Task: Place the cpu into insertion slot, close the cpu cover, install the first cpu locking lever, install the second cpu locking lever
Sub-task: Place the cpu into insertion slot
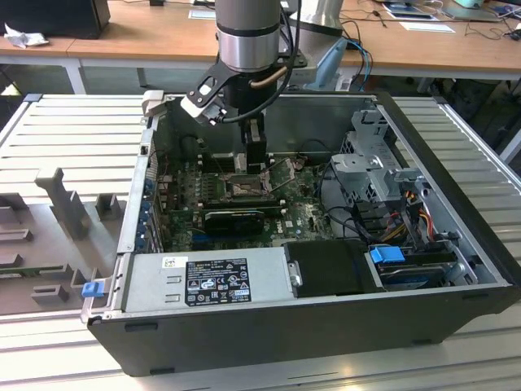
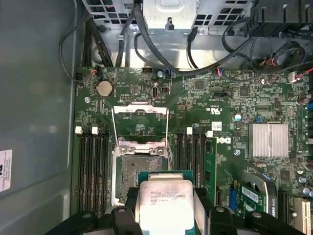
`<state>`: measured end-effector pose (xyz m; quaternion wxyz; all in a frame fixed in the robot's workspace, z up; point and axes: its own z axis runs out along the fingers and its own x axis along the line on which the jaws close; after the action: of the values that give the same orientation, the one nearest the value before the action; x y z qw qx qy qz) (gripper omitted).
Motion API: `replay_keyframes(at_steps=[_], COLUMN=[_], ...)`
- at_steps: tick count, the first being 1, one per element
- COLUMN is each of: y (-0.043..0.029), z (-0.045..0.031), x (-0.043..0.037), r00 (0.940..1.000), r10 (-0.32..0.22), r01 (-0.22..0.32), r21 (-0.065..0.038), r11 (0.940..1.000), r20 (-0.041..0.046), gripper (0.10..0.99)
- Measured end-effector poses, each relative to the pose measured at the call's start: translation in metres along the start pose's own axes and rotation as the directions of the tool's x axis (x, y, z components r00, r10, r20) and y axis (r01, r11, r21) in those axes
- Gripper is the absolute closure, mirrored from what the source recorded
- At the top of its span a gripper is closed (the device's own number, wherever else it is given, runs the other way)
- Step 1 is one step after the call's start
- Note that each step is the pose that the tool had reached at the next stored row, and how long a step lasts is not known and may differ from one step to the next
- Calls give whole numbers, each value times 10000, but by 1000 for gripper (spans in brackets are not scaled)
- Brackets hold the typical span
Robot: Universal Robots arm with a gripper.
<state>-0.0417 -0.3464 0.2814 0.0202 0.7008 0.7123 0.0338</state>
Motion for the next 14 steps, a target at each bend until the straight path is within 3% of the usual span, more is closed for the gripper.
replay_keyframes(at_steps=[9,14], y=[-18,-27], z=[190,311], x=[15,68], r00=[10000,10000], r10=[2,2], r01=[-2,-2], r21=[0,0], r11=[10000,10000], r20=[0,-19], gripper=[557,557])
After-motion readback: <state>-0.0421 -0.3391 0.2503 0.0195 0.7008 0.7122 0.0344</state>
